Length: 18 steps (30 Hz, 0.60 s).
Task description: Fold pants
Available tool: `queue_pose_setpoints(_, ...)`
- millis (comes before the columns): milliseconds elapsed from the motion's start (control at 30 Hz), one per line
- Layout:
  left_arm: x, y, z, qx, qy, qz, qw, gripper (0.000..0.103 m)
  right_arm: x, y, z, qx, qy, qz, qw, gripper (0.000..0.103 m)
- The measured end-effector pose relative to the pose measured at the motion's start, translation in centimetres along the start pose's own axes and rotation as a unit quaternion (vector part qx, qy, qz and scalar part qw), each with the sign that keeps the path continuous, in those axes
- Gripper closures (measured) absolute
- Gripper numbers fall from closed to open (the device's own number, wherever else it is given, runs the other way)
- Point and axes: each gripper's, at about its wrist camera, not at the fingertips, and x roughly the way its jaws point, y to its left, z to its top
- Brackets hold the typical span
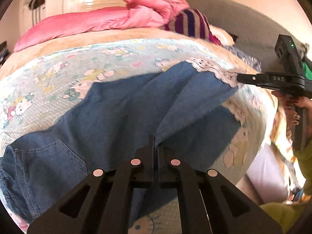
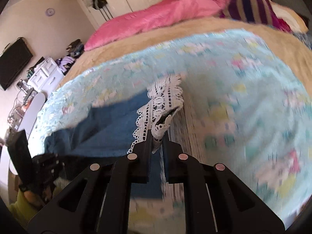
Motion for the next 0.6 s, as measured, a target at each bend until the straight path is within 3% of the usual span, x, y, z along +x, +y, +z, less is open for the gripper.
queue_pose_setpoints(233, 1.3, -1.8, -1.6, 0.042, 0.049, -0.003, 0.9979, 0.101, 0.6, -2.6, -3.6, 0.045, 0.024, -0.014, 0.999, 0.098)
queue_pose_setpoints(400, 2.1, -2.6, -2.2, 0.062, 0.070, 0.000, 0.9956, 0.098, 1.4, -2.7, -4.5, 0.030, 0.035, -0.047, 0.998, 0.098)
queue_pose_setpoints(600, 2.1, -2.4, -2.3, 0.062, 0.078, -0.007, 0.9950, 0.097, 1.6, -2.9, -4.7, 0.031, 0.044, -0.051, 0.997, 0.098)
